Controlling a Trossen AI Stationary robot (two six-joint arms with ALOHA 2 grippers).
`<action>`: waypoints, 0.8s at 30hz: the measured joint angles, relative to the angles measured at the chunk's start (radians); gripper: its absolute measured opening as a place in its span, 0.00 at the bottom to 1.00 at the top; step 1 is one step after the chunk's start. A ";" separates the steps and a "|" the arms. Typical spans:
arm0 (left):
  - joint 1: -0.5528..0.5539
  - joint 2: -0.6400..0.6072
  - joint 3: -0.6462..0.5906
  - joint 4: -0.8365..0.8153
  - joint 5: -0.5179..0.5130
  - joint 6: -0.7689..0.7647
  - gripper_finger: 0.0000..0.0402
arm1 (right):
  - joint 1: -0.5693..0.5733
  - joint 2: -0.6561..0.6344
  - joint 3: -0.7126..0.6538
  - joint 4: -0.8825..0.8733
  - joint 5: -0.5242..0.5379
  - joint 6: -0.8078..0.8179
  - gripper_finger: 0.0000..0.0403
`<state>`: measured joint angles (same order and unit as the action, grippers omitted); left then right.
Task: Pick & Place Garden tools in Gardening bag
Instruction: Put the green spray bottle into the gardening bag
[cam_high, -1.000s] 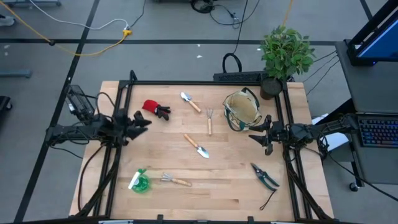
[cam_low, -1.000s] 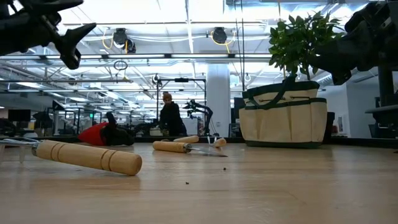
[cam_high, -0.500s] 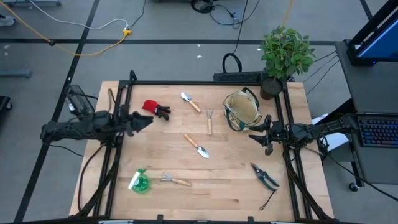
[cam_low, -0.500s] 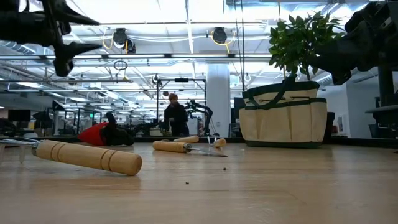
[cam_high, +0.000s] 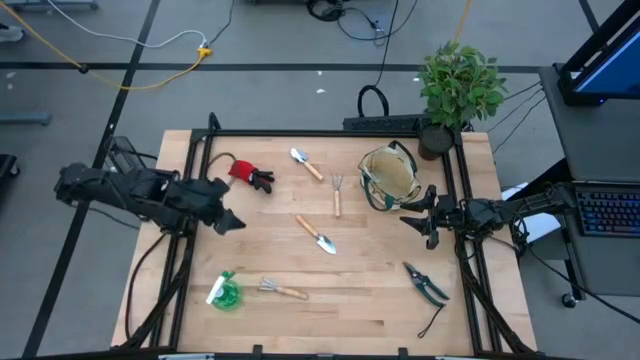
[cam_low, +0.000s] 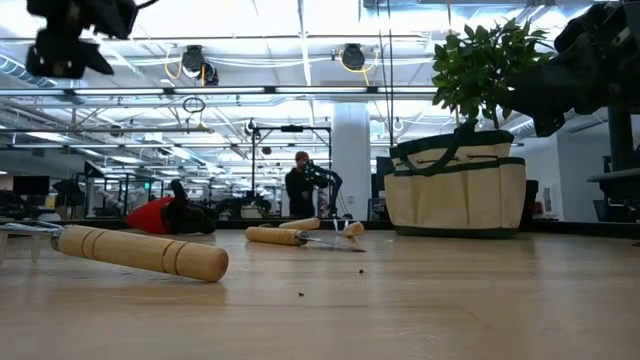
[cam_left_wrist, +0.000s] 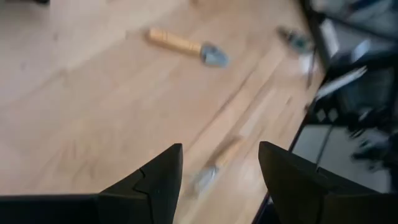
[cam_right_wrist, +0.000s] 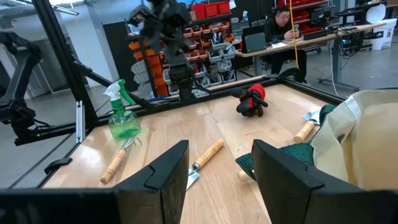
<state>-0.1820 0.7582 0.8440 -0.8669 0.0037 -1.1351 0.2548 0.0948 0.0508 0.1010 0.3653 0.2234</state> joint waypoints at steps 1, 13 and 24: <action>-0.025 0.035 0.040 -0.045 -0.001 -0.015 0.54 | 0.000 0.000 0.000 0.000 0.000 0.000 0.41; -0.317 0.363 0.371 -0.427 -0.010 -0.386 0.54 | 0.000 0.000 0.000 0.000 0.000 -0.001 0.41; -0.556 0.474 0.411 -0.420 0.041 -0.779 0.54 | 0.000 0.000 0.000 0.000 -0.001 0.000 0.41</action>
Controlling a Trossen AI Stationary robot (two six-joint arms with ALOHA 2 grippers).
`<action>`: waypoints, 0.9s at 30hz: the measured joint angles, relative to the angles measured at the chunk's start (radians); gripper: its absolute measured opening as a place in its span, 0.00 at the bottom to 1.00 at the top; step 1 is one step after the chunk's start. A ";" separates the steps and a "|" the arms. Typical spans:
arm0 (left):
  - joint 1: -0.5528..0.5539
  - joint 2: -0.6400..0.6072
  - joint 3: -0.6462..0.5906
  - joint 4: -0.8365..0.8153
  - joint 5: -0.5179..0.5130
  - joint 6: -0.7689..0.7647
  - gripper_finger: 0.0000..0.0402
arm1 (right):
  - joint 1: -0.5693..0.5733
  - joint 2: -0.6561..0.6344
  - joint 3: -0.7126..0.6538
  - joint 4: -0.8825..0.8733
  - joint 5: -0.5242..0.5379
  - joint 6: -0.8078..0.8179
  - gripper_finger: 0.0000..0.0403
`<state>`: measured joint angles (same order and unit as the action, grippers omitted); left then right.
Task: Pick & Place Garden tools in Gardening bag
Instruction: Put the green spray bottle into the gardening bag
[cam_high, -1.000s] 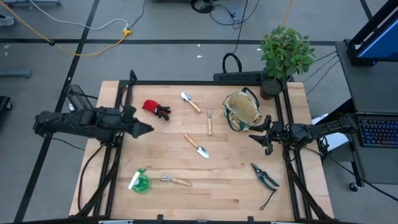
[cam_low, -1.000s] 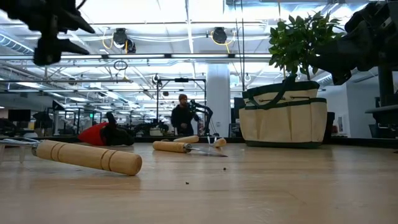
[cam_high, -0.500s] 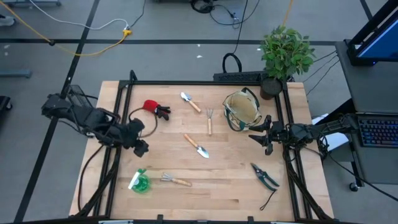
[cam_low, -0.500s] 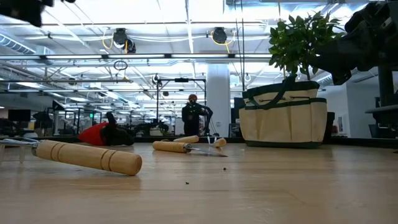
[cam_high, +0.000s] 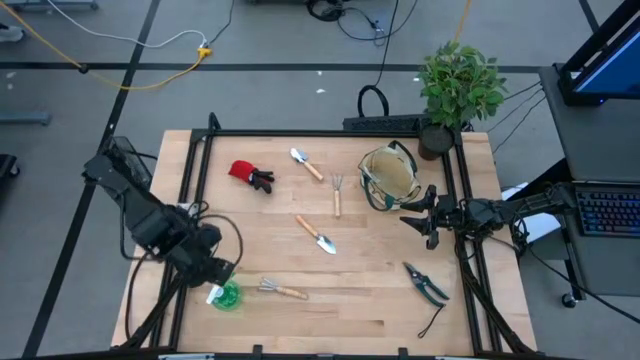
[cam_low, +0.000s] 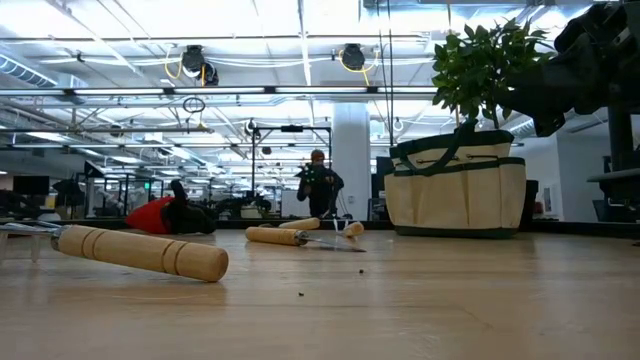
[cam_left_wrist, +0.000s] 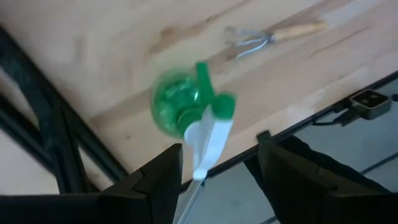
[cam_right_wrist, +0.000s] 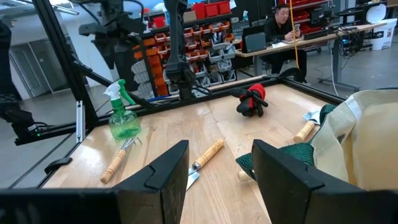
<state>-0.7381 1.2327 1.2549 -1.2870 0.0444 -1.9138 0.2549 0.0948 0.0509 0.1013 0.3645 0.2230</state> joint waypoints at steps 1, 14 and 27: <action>-0.018 0.008 0.000 0.002 0.000 -0.026 0.54 | 0.000 0.000 0.000 0.000 0.000 0.000 0.41; -0.123 0.072 0.000 0.042 -0.062 -0.071 0.54 | 0.000 0.000 0.000 0.000 0.000 0.000 0.41; -0.122 0.138 0.000 0.025 -0.103 -0.001 0.54 | 0.000 0.000 0.000 0.000 0.000 0.000 0.41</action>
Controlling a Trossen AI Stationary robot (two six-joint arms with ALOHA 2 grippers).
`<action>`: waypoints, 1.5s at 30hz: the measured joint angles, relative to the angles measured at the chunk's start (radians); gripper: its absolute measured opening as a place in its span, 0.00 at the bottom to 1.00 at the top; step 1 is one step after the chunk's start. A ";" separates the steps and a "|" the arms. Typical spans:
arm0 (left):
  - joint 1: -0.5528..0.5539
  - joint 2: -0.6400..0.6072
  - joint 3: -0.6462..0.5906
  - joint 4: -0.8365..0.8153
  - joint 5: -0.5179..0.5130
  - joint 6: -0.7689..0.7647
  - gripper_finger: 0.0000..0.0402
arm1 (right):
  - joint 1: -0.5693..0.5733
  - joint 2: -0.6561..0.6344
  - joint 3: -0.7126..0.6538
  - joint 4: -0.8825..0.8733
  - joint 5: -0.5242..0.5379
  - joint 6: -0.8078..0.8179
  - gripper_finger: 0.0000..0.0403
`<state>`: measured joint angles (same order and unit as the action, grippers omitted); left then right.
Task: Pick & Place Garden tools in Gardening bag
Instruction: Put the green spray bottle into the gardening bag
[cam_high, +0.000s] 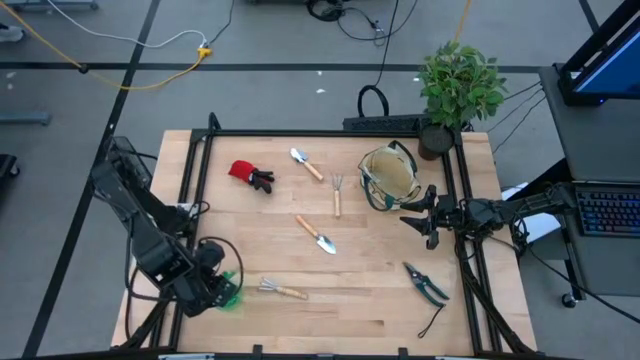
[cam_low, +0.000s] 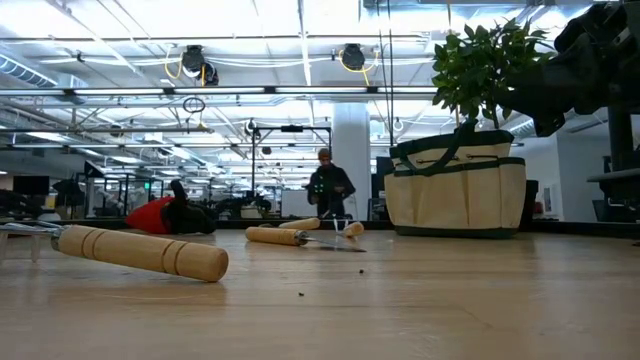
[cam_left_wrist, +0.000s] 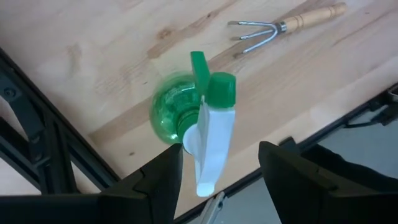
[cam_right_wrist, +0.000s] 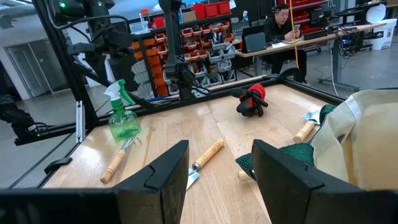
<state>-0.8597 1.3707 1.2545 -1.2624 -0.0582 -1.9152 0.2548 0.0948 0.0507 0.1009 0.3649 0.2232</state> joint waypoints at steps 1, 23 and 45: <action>0.000 0.009 0.000 -0.001 0.000 0.003 0.54 | 0.000 0.000 0.000 0.000 0.000 0.000 0.41; 0.001 0.096 -0.001 -0.037 0.066 0.052 0.54 | 0.000 0.000 0.000 0.060 -0.002 0.119 0.41; 0.004 0.095 -0.001 -0.049 0.058 0.051 0.18 | 0.000 0.000 0.000 0.060 -0.002 0.291 0.41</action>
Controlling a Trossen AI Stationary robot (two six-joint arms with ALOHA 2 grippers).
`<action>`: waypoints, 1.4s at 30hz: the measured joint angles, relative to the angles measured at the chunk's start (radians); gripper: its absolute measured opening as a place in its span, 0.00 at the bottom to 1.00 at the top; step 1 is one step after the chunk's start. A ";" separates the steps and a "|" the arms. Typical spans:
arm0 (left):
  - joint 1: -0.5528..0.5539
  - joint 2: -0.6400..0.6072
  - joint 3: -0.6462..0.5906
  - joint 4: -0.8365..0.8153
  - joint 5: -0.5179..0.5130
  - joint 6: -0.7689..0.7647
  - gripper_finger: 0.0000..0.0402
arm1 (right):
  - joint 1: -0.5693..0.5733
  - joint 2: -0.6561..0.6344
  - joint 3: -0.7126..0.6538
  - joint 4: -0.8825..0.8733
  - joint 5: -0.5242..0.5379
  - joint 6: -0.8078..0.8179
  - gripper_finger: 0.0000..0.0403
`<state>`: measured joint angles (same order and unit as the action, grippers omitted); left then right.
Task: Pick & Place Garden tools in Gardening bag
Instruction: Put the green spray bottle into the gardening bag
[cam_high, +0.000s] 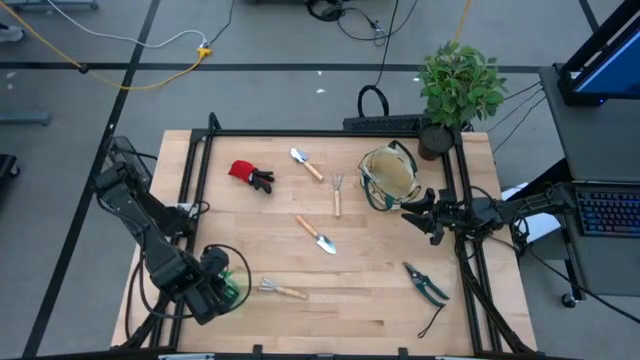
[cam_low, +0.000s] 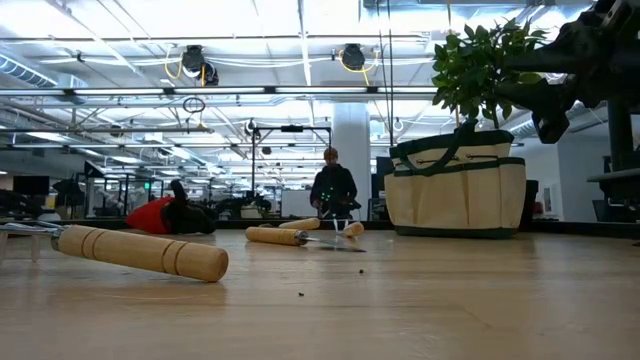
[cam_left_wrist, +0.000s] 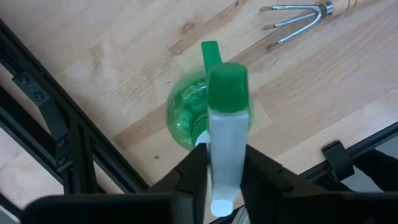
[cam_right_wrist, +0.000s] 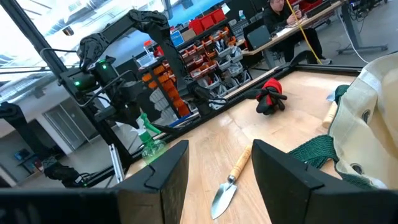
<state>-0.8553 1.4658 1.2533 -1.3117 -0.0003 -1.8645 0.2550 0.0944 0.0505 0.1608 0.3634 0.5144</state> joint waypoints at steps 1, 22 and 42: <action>0.002 0.000 0.000 0.001 0.000 0.000 0.16 | 0.000 0.000 0.000 0.000 0.000 0.000 0.41; 0.139 -0.067 0.140 -0.106 -0.037 0.165 0.13 | 0.000 0.000 0.000 0.000 0.001 0.023 0.41; 0.505 -0.065 0.379 0.355 -0.340 0.824 0.14 | 0.000 0.000 0.000 0.000 -0.002 0.197 0.41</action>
<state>-0.3503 1.4009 1.6327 -0.9563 -0.3404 -1.0403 0.2547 0.0948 0.0506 0.1604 0.3618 0.7112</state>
